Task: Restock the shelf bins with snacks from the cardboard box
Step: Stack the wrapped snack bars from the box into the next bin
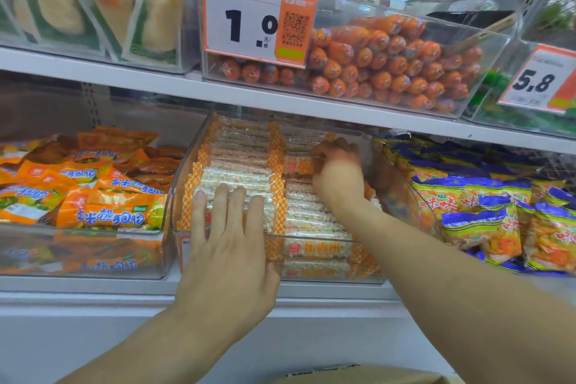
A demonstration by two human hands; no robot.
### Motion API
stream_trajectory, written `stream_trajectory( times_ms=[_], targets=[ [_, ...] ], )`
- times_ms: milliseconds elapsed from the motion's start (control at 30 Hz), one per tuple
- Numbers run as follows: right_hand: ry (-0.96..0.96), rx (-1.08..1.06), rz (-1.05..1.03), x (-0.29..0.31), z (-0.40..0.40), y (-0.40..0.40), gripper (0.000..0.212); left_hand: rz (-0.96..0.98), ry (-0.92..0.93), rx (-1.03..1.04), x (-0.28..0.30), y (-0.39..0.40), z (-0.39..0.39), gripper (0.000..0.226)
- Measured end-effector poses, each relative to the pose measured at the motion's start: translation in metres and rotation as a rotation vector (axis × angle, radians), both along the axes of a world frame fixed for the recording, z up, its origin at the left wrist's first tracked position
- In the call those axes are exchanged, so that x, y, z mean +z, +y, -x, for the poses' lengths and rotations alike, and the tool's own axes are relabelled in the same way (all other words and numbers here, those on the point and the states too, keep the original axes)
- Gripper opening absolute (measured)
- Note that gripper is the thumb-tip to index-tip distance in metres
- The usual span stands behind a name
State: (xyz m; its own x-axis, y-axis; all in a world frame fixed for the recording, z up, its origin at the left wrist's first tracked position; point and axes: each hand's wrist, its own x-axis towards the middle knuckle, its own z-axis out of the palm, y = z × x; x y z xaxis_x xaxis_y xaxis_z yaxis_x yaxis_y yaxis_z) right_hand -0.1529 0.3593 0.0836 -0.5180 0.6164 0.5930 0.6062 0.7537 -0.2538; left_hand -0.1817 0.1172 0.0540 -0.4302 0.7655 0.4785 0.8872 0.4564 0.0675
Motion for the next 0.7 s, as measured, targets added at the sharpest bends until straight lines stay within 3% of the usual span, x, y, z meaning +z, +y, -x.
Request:
stream_trajectory(
  times_ms=[133,333,400,567,700],
  targets=[
    [0.008,0.011,0.068,0.007,0.002,-0.001,0.016,0.008,0.012,0.017,-0.003,0.001,0.004,0.077],
    [-0.183,0.095,0.187,0.017,-0.027,-0.016,0.033,0.017,0.034,0.04,-0.001,0.004,0.005,0.076],
    [-0.142,0.173,0.194,0.023,-0.046,-0.031,0.039,-0.004,0.003,0.04,0.003,0.004,0.009,0.07],
    [0.111,0.389,0.145,0.028,-0.114,-0.08,0.022,-0.152,-0.104,-0.015,0.021,0.002,0.004,0.065],
    [0.234,0.487,0.236,0.011,-0.171,-0.12,0.022,-0.394,-0.117,-0.324,0.046,0.005,-0.025,0.038]
  ],
)
